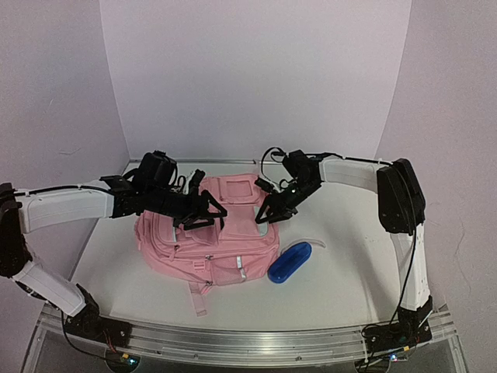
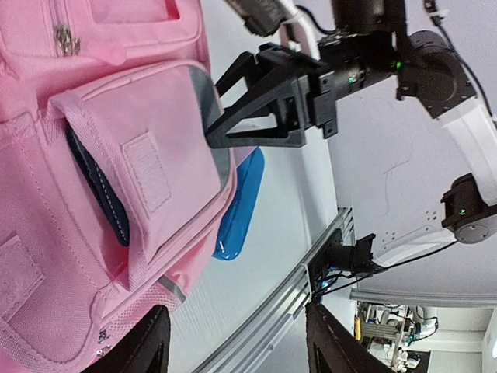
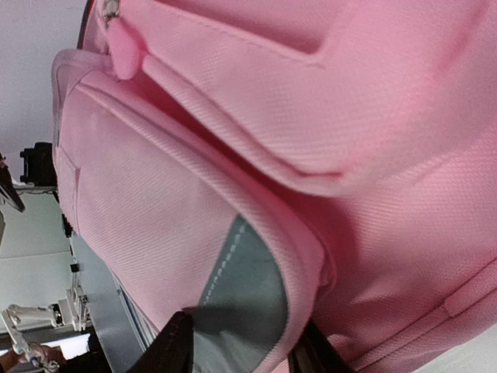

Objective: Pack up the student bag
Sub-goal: Place the personal item in the student bag.

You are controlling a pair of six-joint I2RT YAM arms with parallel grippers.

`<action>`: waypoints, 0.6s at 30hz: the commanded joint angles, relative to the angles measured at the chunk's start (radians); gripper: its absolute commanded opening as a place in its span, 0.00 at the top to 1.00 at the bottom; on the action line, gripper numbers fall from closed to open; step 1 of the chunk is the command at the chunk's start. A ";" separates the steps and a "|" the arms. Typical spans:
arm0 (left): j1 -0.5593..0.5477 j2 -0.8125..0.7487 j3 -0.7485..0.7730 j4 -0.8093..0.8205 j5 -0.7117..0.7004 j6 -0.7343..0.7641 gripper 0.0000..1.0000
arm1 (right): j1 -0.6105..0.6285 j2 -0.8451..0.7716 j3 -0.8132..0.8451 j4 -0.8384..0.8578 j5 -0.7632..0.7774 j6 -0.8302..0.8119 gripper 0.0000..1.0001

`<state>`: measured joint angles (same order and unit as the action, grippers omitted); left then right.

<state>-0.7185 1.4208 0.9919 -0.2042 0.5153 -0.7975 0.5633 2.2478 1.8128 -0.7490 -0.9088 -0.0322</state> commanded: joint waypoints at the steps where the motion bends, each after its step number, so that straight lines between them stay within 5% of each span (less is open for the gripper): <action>1: 0.019 -0.050 -0.021 0.013 -0.058 -0.037 0.40 | 0.029 0.004 0.003 0.008 0.047 -0.013 0.52; 10: 0.102 0.059 -0.055 0.218 -0.030 -0.151 0.42 | 0.030 -0.037 -0.019 0.007 0.048 -0.033 0.46; 18: 0.146 0.268 0.065 0.302 0.073 -0.122 0.41 | 0.030 -0.020 -0.014 0.007 0.078 -0.040 0.46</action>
<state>-0.5762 1.6037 0.9668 -0.0015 0.5139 -0.9188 0.5747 2.2326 1.8072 -0.7479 -0.8984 -0.0532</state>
